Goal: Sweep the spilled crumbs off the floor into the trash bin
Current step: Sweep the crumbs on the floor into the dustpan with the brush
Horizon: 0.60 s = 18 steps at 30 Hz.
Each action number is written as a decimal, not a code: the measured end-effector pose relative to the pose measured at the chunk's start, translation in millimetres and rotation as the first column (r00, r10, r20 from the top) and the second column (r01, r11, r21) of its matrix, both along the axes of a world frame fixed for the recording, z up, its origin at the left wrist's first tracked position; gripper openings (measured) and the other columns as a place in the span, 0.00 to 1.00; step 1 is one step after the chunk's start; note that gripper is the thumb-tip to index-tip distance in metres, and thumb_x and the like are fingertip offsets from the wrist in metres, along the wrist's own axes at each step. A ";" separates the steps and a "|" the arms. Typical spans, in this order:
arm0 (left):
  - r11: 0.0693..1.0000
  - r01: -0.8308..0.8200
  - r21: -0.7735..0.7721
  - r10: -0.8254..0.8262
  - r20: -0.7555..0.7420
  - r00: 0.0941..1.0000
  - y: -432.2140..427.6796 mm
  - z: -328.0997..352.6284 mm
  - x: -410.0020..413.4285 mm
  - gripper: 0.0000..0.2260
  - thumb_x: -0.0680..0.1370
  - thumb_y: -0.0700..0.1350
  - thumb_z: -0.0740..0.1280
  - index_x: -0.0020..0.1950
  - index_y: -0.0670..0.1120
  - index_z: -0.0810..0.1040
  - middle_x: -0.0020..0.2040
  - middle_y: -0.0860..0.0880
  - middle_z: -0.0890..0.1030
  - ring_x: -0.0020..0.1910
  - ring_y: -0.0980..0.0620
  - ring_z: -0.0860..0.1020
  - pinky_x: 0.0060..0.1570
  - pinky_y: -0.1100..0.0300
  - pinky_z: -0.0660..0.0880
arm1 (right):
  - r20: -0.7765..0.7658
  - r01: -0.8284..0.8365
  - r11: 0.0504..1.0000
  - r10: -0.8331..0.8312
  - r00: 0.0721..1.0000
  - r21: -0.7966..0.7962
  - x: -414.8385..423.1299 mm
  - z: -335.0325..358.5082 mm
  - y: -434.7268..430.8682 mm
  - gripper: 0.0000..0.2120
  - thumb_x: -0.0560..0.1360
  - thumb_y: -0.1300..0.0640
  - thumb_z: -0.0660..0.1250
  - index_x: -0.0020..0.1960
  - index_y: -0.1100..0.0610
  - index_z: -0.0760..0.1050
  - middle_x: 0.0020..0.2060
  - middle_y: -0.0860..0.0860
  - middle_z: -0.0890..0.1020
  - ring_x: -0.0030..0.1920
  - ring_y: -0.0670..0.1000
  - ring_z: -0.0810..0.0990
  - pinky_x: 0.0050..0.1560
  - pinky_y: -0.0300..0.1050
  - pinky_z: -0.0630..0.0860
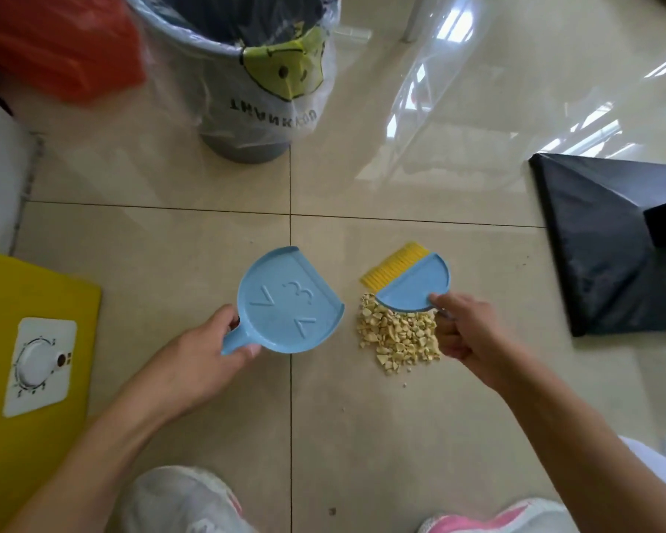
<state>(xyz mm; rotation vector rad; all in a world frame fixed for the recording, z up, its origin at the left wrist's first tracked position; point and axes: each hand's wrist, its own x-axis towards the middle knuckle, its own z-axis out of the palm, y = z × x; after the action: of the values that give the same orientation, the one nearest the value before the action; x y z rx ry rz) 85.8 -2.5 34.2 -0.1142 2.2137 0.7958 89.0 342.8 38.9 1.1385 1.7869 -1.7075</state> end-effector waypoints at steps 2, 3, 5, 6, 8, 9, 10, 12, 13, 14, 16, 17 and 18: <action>0.996 0.067 -0.051 -0.070 -0.049 0.996 0.7 -5.0 7.5 0.10 0.81 0.55 0.64 0.61 0.57 0.70 0.48 0.54 0.79 0.45 0.48 0.79 0.41 0.55 0.73 | -0.059 -0.153 0.950 0.175 0.983 0.274 -1.9 29.4 12.4 0.08 0.81 0.59 0.62 0.42 0.54 0.73 0.24 0.47 0.65 0.22 0.45 0.61 0.23 0.37 0.57; 0.991 0.097 -0.089 -0.103 -0.071 0.992 1.6 -6.8 9.8 0.11 0.82 0.55 0.64 0.63 0.57 0.70 0.46 0.53 0.78 0.45 0.46 0.77 0.41 0.54 0.72 | 0.005 -0.288 0.826 0.327 0.945 0.484 -4.3 41.5 20.8 0.05 0.80 0.56 0.62 0.47 0.52 0.75 0.26 0.47 0.70 0.24 0.47 0.66 0.26 0.39 0.61; 0.981 0.124 -0.151 -0.136 -0.070 0.988 4.2 -8.4 9.9 0.11 0.82 0.56 0.63 0.63 0.56 0.71 0.44 0.52 0.78 0.45 0.45 0.77 0.41 0.54 0.72 | 0.299 -0.529 0.381 0.518 0.801 0.758 -11.5 52.3 35.7 0.05 0.79 0.55 0.61 0.53 0.47 0.74 0.35 0.50 0.78 0.35 0.54 0.77 0.33 0.44 0.67; 0.974 0.142 -0.175 -0.154 -0.058 0.986 7.2 -8.3 8.3 0.12 0.82 0.56 0.63 0.63 0.56 0.72 0.46 0.51 0.79 0.46 0.44 0.78 0.42 0.54 0.73 | 0.451 -0.602 0.151 0.528 0.720 0.784 -16.2 51.7 39.5 0.06 0.78 0.55 0.60 0.53 0.49 0.73 0.39 0.52 0.78 0.39 0.58 0.78 0.35 0.46 0.68; 0.953 0.208 -0.220 -0.218 -0.020 0.976 19.5 -6.8 1.2 0.13 0.82 0.57 0.62 0.65 0.57 0.73 0.54 0.50 0.83 0.53 0.44 0.80 0.47 0.54 0.75 | 0.594 -0.640 -0.108 0.513 0.620 0.761 -26.3 42.7 37.9 0.08 0.77 0.57 0.59 0.51 0.53 0.76 0.37 0.53 0.75 0.38 0.60 0.76 0.36 0.46 0.69; 0.942 0.240 -0.233 -0.246 0.005 0.969 28.4 -6.1 -3.8 0.14 0.82 0.57 0.61 0.66 0.58 0.74 0.59 0.50 0.83 0.56 0.44 0.80 0.50 0.54 0.76 | 0.620 -0.655 -0.151 0.530 0.579 0.741 -29.4 35.3 33.6 0.09 0.76 0.58 0.59 0.51 0.54 0.76 0.34 0.52 0.72 0.36 0.59 0.74 0.35 0.46 0.69; 0.933 0.267 -0.240 -0.270 0.021 0.963 38.2 -7.3 -9.6 0.14 0.82 0.57 0.60 0.66 0.59 0.75 0.62 0.50 0.83 0.59 0.44 0.80 0.53 0.54 0.77 | 0.635 -0.671 -0.177 0.556 0.535 0.720 -31.5 28.0 27.2 0.09 0.76 0.59 0.58 0.51 0.54 0.77 0.33 0.51 0.70 0.35 0.58 0.73 0.34 0.46 0.69; 0.926 0.297 -0.234 -0.295 0.041 0.954 59.6 -12.5 -20.2 0.13 0.80 0.55 0.59 0.62 0.57 0.78 0.61 0.50 0.83 0.58 0.44 0.81 0.54 0.54 0.77 | 0.652 -0.690 -0.222 0.604 0.458 0.689 -32.1 14.5 8.9 0.11 0.78 0.59 0.57 0.52 0.56 0.77 0.34 0.52 0.73 0.35 0.58 0.74 0.34 0.45 0.68; 0.924 0.307 -0.228 -0.302 0.055 0.952 70.3 -15.0 -24.5 0.11 0.80 0.55 0.59 0.56 0.55 0.79 0.58 0.49 0.83 0.55 0.44 0.81 0.52 0.54 0.77 | 0.645 -0.685 -0.232 0.625 0.439 0.691 -31.3 10.4 -2.4 0.11 0.78 0.60 0.56 0.53 0.57 0.76 0.38 0.53 0.77 0.36 0.58 0.77 0.34 0.45 0.67; 0.925 0.314 -0.215 -0.307 0.067 0.949 80.6 -17.6 -27.9 0.09 0.80 0.54 0.59 0.49 0.53 0.77 0.53 0.49 0.82 0.51 0.44 0.80 0.48 0.55 0.76 | 0.627 -0.678 -0.226 0.649 0.430 0.699 -29.4 8.2 -14.0 0.11 0.79 0.60 0.55 0.54 0.57 0.76 0.42 0.55 0.81 0.39 0.59 0.80 0.34 0.46 0.67; 0.929 0.321 -0.184 -0.308 0.096 0.946 97.8 -20.5 -32.0 0.13 0.80 0.54 0.59 0.37 0.52 0.69 0.47 0.48 0.78 0.47 0.44 0.77 0.44 0.55 0.72 | 0.585 -0.680 -0.193 0.701 0.408 0.707 -23.8 6.1 -35.9 0.11 0.79 0.60 0.55 0.55 0.58 0.75 0.46 0.56 0.82 0.43 0.60 0.82 0.36 0.47 0.67; 0.927 0.329 -0.178 -0.313 0.113 0.943 103.1 -21.1 -33.0 0.14 0.80 0.55 0.60 0.36 0.53 0.66 0.46 0.48 0.77 0.47 0.44 0.77 0.44 0.55 0.71 | 0.570 -0.691 -0.177 0.722 0.393 0.700 -21.1 6.5 -46.1 0.11 0.78 0.60 0.56 0.56 0.58 0.74 0.47 0.56 0.82 0.45 0.61 0.82 0.37 0.47 0.67; 0.928 0.330 -0.175 -0.314 0.110 0.943 106.5 -22.2 -33.5 0.14 0.80 0.55 0.60 0.36 0.53 0.66 0.47 0.48 0.78 0.48 0.44 0.76 0.45 0.55 0.72 | 0.560 -0.705 -0.161 0.737 0.380 0.690 -18.1 8.4 -55.5 0.10 0.78 0.60 0.57 0.57 0.57 0.73 0.47 0.56 0.81 0.46 0.61 0.82 0.37 0.47 0.67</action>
<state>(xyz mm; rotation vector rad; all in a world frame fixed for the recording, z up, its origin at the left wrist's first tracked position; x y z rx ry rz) 52.3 104.0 12.0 0.1215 2.1525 0.3901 70.9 287.4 47.3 0.0180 2.6243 0.1269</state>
